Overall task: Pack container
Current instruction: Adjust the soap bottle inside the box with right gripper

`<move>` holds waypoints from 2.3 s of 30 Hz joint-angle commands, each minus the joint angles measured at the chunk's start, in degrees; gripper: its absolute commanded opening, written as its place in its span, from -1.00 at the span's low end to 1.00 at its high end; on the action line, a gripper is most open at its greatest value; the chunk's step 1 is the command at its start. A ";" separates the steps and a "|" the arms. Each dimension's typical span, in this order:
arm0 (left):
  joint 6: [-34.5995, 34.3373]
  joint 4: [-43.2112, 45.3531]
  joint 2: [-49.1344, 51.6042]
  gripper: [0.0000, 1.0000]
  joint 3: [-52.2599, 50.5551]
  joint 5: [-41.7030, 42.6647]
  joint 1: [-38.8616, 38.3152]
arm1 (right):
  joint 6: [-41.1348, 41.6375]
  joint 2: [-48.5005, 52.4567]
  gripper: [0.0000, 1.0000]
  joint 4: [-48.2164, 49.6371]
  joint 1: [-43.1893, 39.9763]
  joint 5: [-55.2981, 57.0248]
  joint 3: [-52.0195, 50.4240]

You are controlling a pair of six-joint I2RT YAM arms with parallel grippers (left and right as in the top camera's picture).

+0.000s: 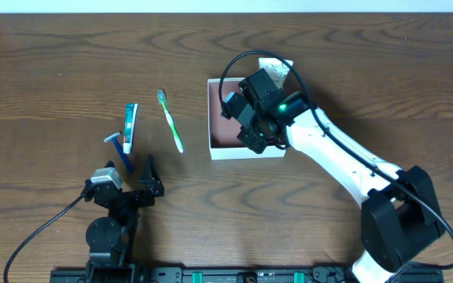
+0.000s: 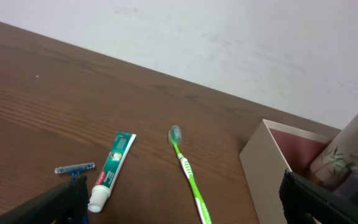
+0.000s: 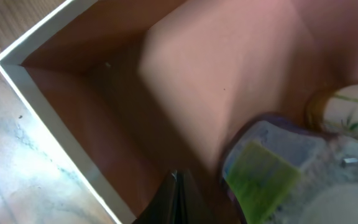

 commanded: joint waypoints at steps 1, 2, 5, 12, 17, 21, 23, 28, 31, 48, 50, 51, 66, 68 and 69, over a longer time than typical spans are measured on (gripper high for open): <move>0.52 -2.19 0.07 0.96 -1.01 -1.49 0.28 | -2.16 0.68 -0.97 0.96 0.33 2.27 0.02; 0.55 -2.19 0.07 0.96 -1.01 -1.49 0.28 | -2.69 0.66 -0.98 1.14 0.33 2.97 0.02; 0.52 -2.19 0.07 0.96 -1.01 -1.49 0.28 | -3.39 0.68 -0.97 1.40 0.33 5.49 0.02; 0.52 -2.19 0.07 0.96 -1.01 -1.49 0.28 | -9.51 0.68 -0.97 1.03 0.33 9.84 0.02; 0.52 -2.19 0.07 0.96 -1.01 -1.49 0.28 | -15.93 0.68 -0.97 0.74 0.35 10.03 0.00; 0.55 -2.19 0.07 0.96 -1.01 -1.49 0.28 | -19.04 0.68 -0.97 0.22 0.33 11.41 0.00; 0.55 -2.19 0.07 0.96 -1.01 -1.49 0.28 | -20.98 0.68 -0.97 -0.07 0.33 12.61 0.00; 0.55 -2.19 0.07 0.96 -1.01 -1.49 0.28 | -26.38 0.68 -0.97 -0.33 0.33 13.29 0.00; 0.55 -2.19 0.07 0.96 -1.01 -1.49 0.28 | -28.92 0.70 -0.97 -0.46 0.33 15.54 -0.02; 0.52 -2.19 0.07 0.96 -1.01 -1.49 0.28 | -33.70 0.79 -0.97 1.09 -0.83 19.21 -0.37; 0.55 -2.19 0.07 0.96 -1.01 -1.49 0.28 | -33.70 0.79 -0.97 1.38 -0.83 19.21 -0.37; 0.55 -2.19 0.07 0.96 -1.01 -1.49 0.28 | -33.70 0.79 -0.98 1.60 -0.83 19.21 -0.37; 0.55 -2.19 0.07 0.96 -1.01 -1.49 0.28 | -33.66 0.79 -0.98 8.02 -0.83 21.11 -0.37; 0.55 -2.19 0.07 0.96 -1.01 -1.49 0.28 | -33.62 0.79 -0.97 8.46 -0.83 22.34 -0.37; 0.55 -2.19 0.07 0.96 -1.01 -1.49 0.28 | -33.59 0.79 -0.97 8.68 -0.85 23.08 -0.37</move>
